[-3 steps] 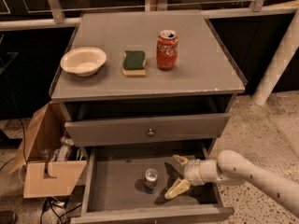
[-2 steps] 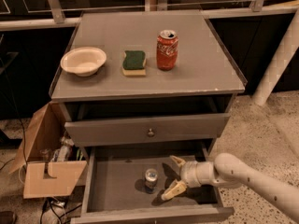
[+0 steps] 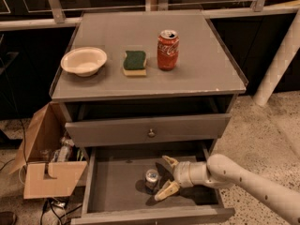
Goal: Pick redbull can from middle drawer and place on counter
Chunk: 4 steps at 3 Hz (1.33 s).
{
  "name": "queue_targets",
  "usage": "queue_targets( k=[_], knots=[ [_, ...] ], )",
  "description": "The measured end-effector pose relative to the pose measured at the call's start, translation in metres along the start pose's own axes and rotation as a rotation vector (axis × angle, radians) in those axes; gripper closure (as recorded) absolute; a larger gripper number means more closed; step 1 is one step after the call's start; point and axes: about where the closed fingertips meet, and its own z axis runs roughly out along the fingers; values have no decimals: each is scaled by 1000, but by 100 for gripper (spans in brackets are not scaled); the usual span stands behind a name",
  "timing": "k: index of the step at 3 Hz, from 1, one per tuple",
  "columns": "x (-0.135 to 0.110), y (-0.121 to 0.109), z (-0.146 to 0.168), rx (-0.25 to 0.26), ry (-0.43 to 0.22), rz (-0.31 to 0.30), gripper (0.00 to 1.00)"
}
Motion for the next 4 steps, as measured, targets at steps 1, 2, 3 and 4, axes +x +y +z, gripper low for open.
queue_targets(
  k=[1, 2, 3, 4],
  knots=[
    [1, 7, 8, -18, -15, 10, 0],
    [7, 14, 15, -33, -20, 30, 0],
    [15, 17, 21, -41, -17, 53, 0],
    [15, 17, 21, -41, -17, 53, 0]
  ],
)
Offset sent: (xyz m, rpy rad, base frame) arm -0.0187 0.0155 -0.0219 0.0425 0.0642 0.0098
